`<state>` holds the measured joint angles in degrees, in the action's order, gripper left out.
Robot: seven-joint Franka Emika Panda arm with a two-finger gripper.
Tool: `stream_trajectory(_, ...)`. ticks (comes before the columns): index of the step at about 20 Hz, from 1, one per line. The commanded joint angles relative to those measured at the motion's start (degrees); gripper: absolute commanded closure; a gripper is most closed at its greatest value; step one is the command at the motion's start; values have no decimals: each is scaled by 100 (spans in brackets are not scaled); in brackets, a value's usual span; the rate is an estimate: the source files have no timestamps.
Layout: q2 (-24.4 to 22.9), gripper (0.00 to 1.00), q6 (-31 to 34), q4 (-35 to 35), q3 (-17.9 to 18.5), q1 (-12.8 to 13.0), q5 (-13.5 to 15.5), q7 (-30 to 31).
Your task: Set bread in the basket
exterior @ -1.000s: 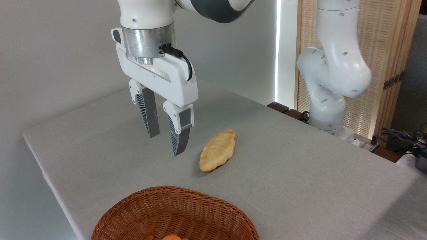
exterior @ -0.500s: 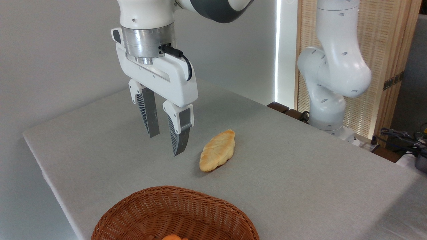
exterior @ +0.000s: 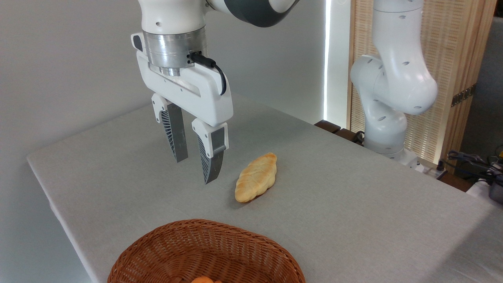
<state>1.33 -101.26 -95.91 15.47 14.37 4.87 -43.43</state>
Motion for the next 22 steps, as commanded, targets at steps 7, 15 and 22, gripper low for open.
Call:
stream_trajectory(7, 25, 0, 159, 11, 17, 39, 41, 142)
stream_trajectory(15, -467, 0, 54, -859, -26, 241, 41, 151)
stream_trajectory(22, -731, 0, 63, -1764, -307, 294, 41, 660)
